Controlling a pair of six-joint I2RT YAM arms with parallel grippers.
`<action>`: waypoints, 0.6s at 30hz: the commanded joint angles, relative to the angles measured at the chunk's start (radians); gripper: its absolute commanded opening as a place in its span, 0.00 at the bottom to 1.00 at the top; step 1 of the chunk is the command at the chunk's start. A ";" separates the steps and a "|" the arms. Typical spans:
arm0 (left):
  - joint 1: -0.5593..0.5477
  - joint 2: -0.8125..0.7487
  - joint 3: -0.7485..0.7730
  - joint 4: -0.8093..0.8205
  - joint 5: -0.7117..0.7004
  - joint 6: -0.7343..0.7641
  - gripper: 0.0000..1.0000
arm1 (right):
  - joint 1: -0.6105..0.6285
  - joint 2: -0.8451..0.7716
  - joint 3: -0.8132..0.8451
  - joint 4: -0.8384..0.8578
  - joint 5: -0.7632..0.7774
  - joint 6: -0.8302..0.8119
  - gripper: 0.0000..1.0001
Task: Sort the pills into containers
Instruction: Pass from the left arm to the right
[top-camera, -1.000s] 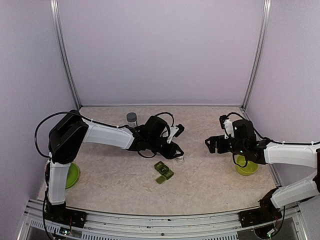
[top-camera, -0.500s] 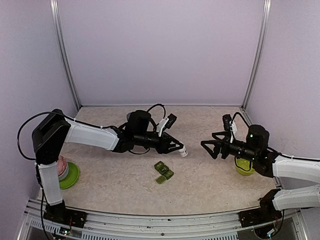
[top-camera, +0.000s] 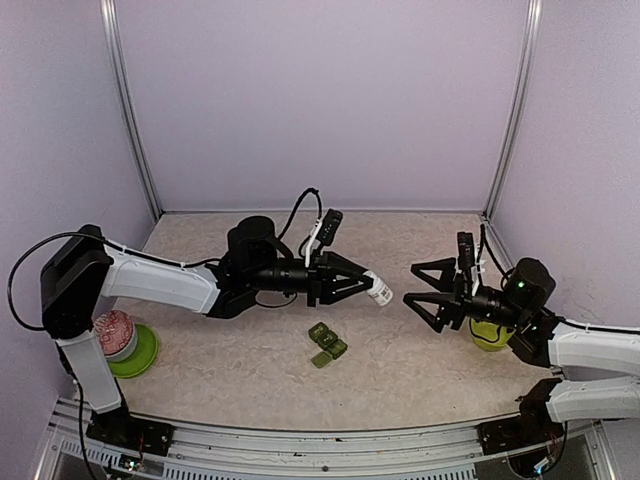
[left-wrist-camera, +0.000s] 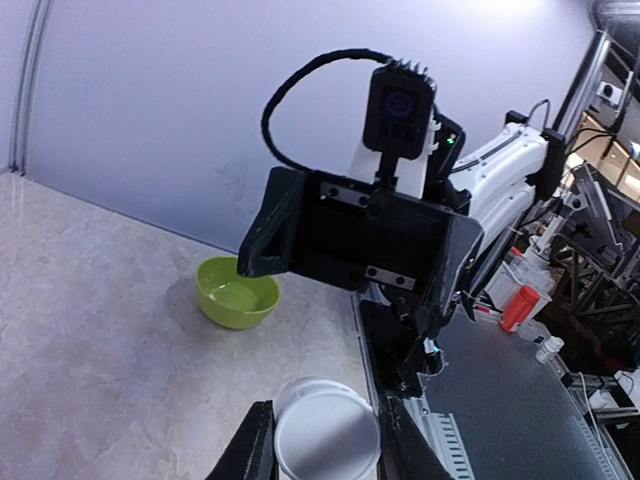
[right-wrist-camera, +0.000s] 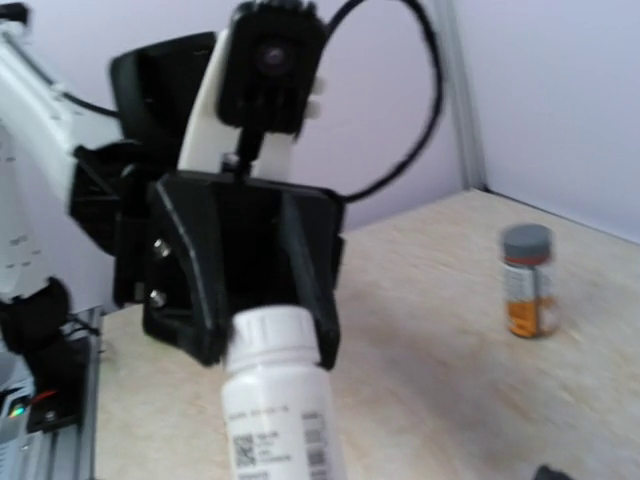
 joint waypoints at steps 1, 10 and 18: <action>-0.010 -0.039 -0.034 0.229 0.059 -0.104 0.10 | 0.066 -0.008 0.021 0.050 0.007 -0.036 0.90; -0.042 -0.029 -0.070 0.407 0.064 -0.185 0.10 | 0.191 0.010 0.050 0.097 0.147 -0.081 0.86; -0.056 -0.008 -0.098 0.494 0.044 -0.208 0.09 | 0.231 0.067 0.094 0.116 0.181 -0.098 0.81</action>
